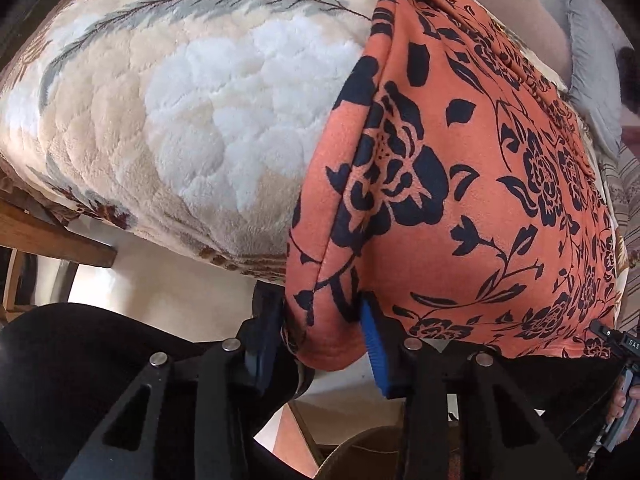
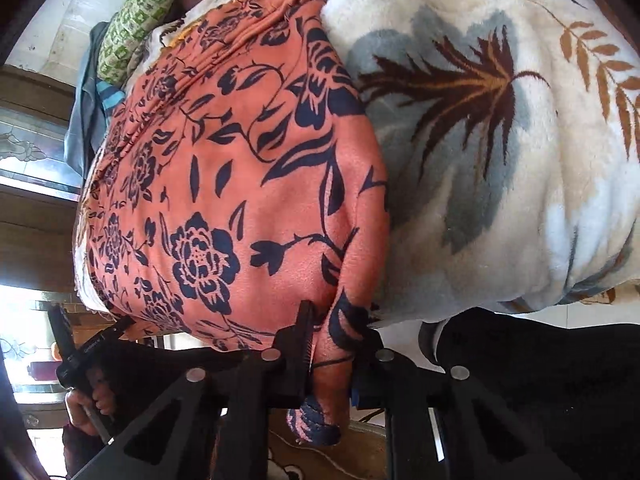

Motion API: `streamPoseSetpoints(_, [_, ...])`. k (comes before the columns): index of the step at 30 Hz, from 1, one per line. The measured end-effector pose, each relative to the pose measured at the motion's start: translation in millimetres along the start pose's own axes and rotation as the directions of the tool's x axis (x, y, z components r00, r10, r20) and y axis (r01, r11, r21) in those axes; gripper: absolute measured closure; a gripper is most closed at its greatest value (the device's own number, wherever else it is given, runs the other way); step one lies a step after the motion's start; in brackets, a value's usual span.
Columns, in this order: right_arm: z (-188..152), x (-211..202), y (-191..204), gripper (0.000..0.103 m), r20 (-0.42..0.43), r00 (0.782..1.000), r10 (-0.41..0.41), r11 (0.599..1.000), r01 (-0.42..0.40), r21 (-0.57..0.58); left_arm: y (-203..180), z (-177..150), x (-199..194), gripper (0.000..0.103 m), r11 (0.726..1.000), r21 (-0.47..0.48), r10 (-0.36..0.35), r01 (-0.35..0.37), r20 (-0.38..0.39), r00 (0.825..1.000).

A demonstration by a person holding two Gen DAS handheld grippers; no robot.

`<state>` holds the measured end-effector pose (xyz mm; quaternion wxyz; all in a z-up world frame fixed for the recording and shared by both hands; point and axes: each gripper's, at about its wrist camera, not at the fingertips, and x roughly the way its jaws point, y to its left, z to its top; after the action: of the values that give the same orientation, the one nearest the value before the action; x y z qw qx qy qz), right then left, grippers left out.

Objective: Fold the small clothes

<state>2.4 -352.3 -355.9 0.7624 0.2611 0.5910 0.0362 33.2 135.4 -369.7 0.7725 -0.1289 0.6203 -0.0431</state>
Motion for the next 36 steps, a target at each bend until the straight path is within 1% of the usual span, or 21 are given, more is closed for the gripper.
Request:
streamPoseSetpoints(1, [-0.3, -3.4, 0.6, 0.091, 0.005, 1.000, 0.018, 1.000, -0.018, 0.000, 1.8, 1.9, 2.5, 0.048, 1.000, -0.003, -0.018, 0.018, -0.018, 1.000])
streamPoseSetpoints(2, [-0.1, -5.5, 1.3, 0.092, 0.009, 0.999, 0.037, 0.999, -0.037, -0.001, 3.4, 3.0, 5.5, 0.045, 0.999, 0.004, -0.031, 0.031, -0.030, 0.999])
streamPoseSetpoints(4, [0.5, -6.2, 1.4, 0.092, 0.009, 0.999, 0.048, 0.999, -0.048, 0.000, -0.5, 5.1, 8.8, 0.044, 1.000, 0.025, -0.016, 0.017, -0.033, 0.999])
streamPoseSetpoints(6, [0.7, -6.0, -0.3, 0.092, 0.000, 0.999, 0.043, 0.999, -0.043, 0.003, -1.3, 6.4, 9.4, 0.045, 1.000, 0.017, -0.006, 0.007, -0.023, 1.000])
streamPoseSetpoints(7, [-0.4, -5.1, -0.4, 0.092, -0.004, 0.999, 0.048, 0.999, -0.048, 0.007, -0.2, 6.6, 8.2, 0.059, 1.000, 0.012, -0.005, 0.005, -0.014, 1.000])
streamPoseSetpoints(8, [-1.2, -6.8, -1.5, 0.092, -0.005, 0.998, 0.059, 0.998, -0.059, 0.009, 1.5, 8.1, 7.0, 0.080, 1.000, 0.010, -0.011, 0.011, -0.012, 1.000])
streamPoseSetpoints(10, [-2.2, -14.0, -3.5, 0.093, 0.007, 0.996, 0.084, 0.996, -0.084, 0.002, 4.7, 8.5, 4.2, 0.093, 1.000, 0.003, -0.031, 0.031, -0.011, 0.999])
streamPoseSetpoints(14, [4.8, -33.6, 1.7, 0.093, 0.050, 0.989, 0.139, 0.990, -0.138, -0.022, -1.4, 8.5, -11.3, 0.097, 0.998, 0.048, -0.031, 0.030, 0.023, 0.999])
streamPoseSetpoints(17, [9.5, -54.9, 8.2, 0.093, 0.093, 0.976, 0.199, 0.980, -0.195, -0.042, -8.6, 10.7, -34.5, 0.097, 0.993, 0.096, -0.070, 0.064, 0.055, 0.996])
streamPoseSetpoints(19, [12.9, -70.3, 12.5, 0.093, 0.127, 0.962, 0.243, 0.970, -0.238, -0.057, -14.1, 15.6, -55.5, 0.097, 0.988, 0.107, -0.123, 0.114, 0.079, 0.989])
streamPoseSetpoints(21, [17.7, -85.0, 16.5, 0.093, 0.160, 0.939, 0.304, 0.953, -0.297, -0.067, -17.4, 24.6, -77.1, 0.097, 0.979, 0.120, -0.180, 0.166, 0.110, 0.978])
streamPoseSetpoints(22, [20.4, -92.5, 18.5, 0.094, 0.180, 0.924, 0.338, 0.941, -0.330, -0.075, -23.3, 28.0, -88.7, 0.097, 0.976, 0.132, -0.191, 0.174, 0.128, 0.973])
streamPoseSetpoints(23, [23.3, -99.2, 20.8, 0.094, 0.198, 0.914, 0.355, 0.935, -0.345, -0.086, -26.4, 33.4, -98.4, 0.097, 0.975, 0.147, -0.190, 0.168, 0.147, 0.971])
streamPoseSetpoints(24, [26.2, -103.1, 24.2, 0.094, 0.203, 0.922, 0.329, 0.944, -0.316, -0.096, -31.5, 37.3, -106.0, 0.097, 0.973, 0.159, -0.192, 0.167, 0.161, 0.968])
streamPoseSetpoints(25, [29.6, -104.5, 28.9, 0.094, 0.201, 0.942, 0.270, 0.961, -0.252, -0.111, -33.9, 42.6, -111.4, 0.097, 0.970, 0.168, -0.206, 0.178, 0.170, 0.964])
streamPoseSetpoints(26, [31.8, -104.4, 32.1, 0.094, 0.200, 0.954, 0.223, 0.972, -0.201, -0.125, -35.9, 46.6, -113.4, 0.097, 0.966, 0.174, -0.220, 0.190, 0.175, 0.960])
streamPoseSetpoints(27, [33.5, -103.2, 30.9, 0.093, 0.192, 0.960, 0.201, 0.976, -0.180, -0.122, -38.5, 49.1, -116.3, 0.097, 0.964, 0.184, -0.225, 0.192, 0.180, 0.958])
streamPoseSetpoints(30, [35.2, -95.0, 11.1, 0.093, 0.147, 0.982, 0.117, 0.993, -0.112, -0.038, -46.6, 45.6, -115.1, 0.097, 0.962, 0.209, -0.212, 0.174, 0.177, 0.961])
streamPoseSetpoints(33, [31.4, -83.5, -10.6, 0.092, 0.138, 0.990, 0.014, 1.000, -0.014, -0.002, -50.1, 39.9, -99.2, 0.097, 0.963, 0.204, -0.205, 0.174, 0.145, 0.968])
streamPoseSetpoints(35, [29.8, -72.6, -25.2, 0.092, 0.109, 0.994, -0.017, 1.000, 0.016, 0.016, -48.2, 35.5, -88.9, 0.097, 0.967, 0.198, -0.187, 0.159, 0.133, 0.973])
streamPoseSetpoints(36, [28.5, -66.8, -32.9, 0.092, 0.088, 0.996, -0.017, 0.999, 0.014, 0.033, -45.8, 34.2, -87.3, 0.097, 0.968, 0.194, -0.186, 0.159, 0.130, 0.974])
